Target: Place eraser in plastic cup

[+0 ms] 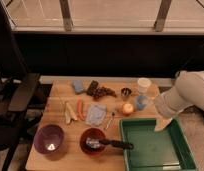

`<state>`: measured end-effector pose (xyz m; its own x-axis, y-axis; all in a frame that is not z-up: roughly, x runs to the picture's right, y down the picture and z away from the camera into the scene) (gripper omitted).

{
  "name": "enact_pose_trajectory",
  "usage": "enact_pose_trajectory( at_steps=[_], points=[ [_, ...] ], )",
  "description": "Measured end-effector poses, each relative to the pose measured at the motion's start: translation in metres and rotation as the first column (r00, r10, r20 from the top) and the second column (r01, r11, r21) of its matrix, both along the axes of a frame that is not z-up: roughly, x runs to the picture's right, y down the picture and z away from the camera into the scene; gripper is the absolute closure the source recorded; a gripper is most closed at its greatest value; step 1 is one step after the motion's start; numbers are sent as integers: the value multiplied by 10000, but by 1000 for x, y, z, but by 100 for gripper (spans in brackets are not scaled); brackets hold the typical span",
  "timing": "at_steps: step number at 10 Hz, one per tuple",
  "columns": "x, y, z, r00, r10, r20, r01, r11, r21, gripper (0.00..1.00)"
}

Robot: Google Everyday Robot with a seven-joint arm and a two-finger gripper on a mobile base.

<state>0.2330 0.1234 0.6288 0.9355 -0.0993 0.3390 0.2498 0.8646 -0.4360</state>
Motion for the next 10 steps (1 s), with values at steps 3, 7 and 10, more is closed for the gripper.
enact_pose_trajectory(
  at_steps=[3,7,10],
  points=[
    [0,0,0,10000,0,0,0,10000,0,26],
    [0,-1,0,10000,-59,-34,59,10000,23,26],
    [-16,-30,13,9936,-1125,130,1117,9924,506,26]
  ],
)
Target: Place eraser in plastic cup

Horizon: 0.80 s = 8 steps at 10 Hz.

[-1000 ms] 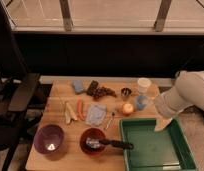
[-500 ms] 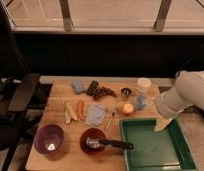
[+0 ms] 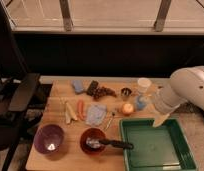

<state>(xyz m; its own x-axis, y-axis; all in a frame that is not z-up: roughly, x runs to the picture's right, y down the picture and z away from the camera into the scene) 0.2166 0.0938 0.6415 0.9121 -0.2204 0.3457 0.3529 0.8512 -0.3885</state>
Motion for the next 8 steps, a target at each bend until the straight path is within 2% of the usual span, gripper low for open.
enact_pose_trajectory(
  at_steps=[3,4,6,8],
  points=[
    [-52,-51,35,9904,-1205,676,1168,9915,565,26],
    [-87,-69,47,9811,-1588,1109,1506,9854,791,26],
    [-106,-79,53,9751,-1777,1327,1661,9816,940,26],
    [-105,-79,53,9755,-1757,1322,1642,9820,938,26]
  ],
)
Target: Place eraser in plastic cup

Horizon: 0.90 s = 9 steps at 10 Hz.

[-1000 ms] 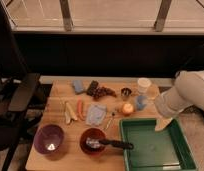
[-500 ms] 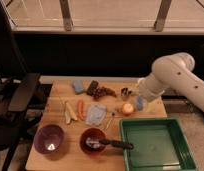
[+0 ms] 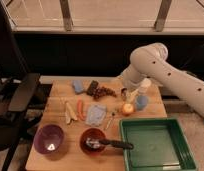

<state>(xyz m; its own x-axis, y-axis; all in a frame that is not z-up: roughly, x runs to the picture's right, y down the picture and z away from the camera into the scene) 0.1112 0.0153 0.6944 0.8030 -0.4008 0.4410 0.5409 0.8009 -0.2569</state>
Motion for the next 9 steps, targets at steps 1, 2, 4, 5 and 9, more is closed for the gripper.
enact_pose_trajectory(
  at_steps=[1,2,4,5,9],
  points=[
    [-2,0,0,10000,-20,20,20,10000,0,26],
    [0,1,1,10000,-7,-4,7,10000,-50,26],
    [-9,2,16,9992,-384,56,385,9990,-225,26],
    [-18,0,30,9976,-675,152,678,9974,-224,26],
    [-72,-39,86,9744,-2153,651,2145,9765,185,26]
  ],
)
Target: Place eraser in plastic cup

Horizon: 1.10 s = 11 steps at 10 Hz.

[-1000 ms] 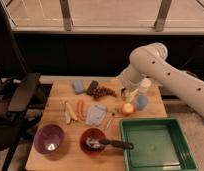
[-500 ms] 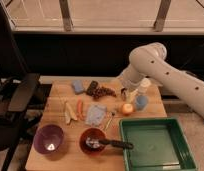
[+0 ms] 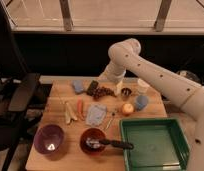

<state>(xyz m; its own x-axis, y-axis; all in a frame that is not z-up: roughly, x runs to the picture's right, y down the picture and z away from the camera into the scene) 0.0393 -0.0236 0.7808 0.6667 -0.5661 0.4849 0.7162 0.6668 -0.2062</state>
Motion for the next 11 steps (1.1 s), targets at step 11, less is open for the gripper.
enact_pose_trajectory(
  at_steps=[11],
  points=[
    [-46,-17,45,9853,-1406,969,1343,9886,685,26]
  ],
)
